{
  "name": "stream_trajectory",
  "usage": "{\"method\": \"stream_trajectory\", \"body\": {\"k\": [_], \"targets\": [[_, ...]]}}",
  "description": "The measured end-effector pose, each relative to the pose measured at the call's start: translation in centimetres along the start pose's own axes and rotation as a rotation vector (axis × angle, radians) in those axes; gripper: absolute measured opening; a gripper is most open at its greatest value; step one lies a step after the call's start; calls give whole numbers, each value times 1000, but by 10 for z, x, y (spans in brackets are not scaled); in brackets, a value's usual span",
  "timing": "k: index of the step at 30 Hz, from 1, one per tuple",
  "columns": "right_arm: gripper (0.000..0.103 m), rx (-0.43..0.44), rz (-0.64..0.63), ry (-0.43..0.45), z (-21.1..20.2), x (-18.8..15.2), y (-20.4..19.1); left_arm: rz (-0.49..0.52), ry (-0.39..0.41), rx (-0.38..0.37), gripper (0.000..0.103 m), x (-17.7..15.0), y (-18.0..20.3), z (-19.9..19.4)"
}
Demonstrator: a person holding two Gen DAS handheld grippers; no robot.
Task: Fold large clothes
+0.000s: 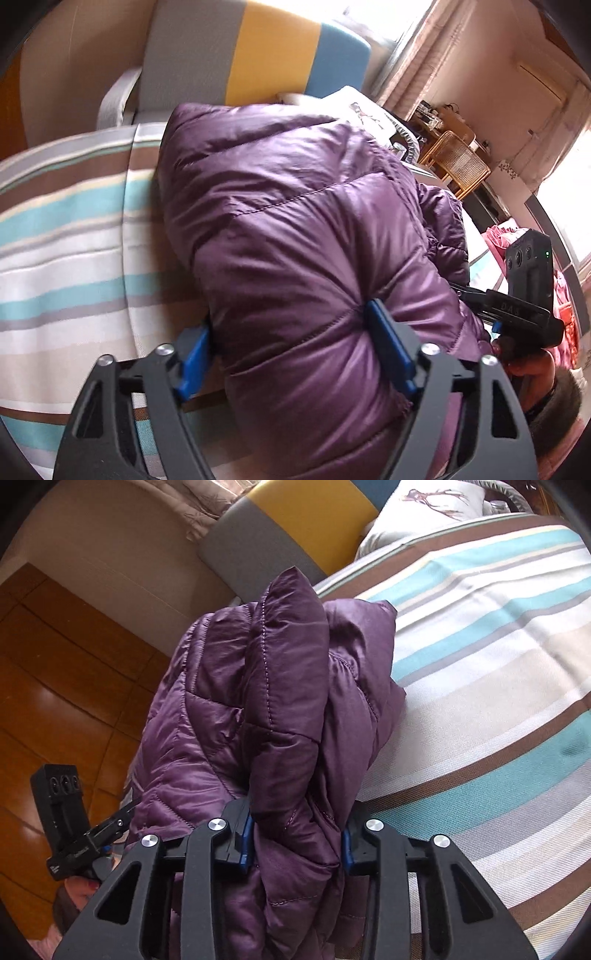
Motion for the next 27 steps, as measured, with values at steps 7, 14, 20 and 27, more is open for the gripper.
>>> {"method": "stream_trajectory", "body": {"k": [7, 14, 20, 27], "targets": [[28, 9, -26, 68, -15, -8, -14, 68, 61, 29, 58, 2, 19, -17], [28, 34, -48, 124, -37, -27, -24, 85, 99, 26, 55, -2, 28, -34], [28, 55, -41, 149, -43, -22, -5, 100, 121, 22, 53, -5, 35, -48], [28, 79, -37, 172, -45, -26, -7, 117, 152, 23, 52, -9, 39, -66]]}}
Point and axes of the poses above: each gripper's, at about its wrist camera, not at the fingertips, and z roughly the way its jaws point, y to its right, x to its top, the point moved 9 cm from there along z, roughly the way its jaws point, and after that the axes turned 5 degrees about -z, right-handed, at the moved point
